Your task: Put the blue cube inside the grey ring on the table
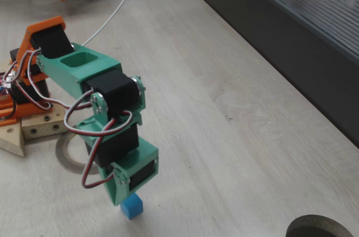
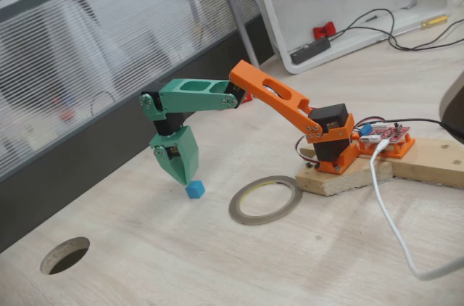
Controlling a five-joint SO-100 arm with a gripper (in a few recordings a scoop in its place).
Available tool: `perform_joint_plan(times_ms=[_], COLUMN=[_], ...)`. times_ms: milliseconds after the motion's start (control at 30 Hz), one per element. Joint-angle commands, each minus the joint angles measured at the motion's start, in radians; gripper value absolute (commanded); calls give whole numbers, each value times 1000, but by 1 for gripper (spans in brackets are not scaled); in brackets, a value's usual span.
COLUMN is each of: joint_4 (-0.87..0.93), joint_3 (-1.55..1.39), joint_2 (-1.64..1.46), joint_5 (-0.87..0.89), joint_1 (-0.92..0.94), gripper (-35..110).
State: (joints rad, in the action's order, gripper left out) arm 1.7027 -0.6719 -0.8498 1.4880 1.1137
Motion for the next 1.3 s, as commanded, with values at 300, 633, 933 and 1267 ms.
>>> perform_joint_plan(times_ms=[300,633,933,1267], joint_4=[5,5,12,187], joint_3=[-3,-3,-5,0], joint_2=[-9,-9,-9,-11], joint_5=[2,0,0,0], joint_1=[11,11,11,11], gripper=[1,1,15,36])
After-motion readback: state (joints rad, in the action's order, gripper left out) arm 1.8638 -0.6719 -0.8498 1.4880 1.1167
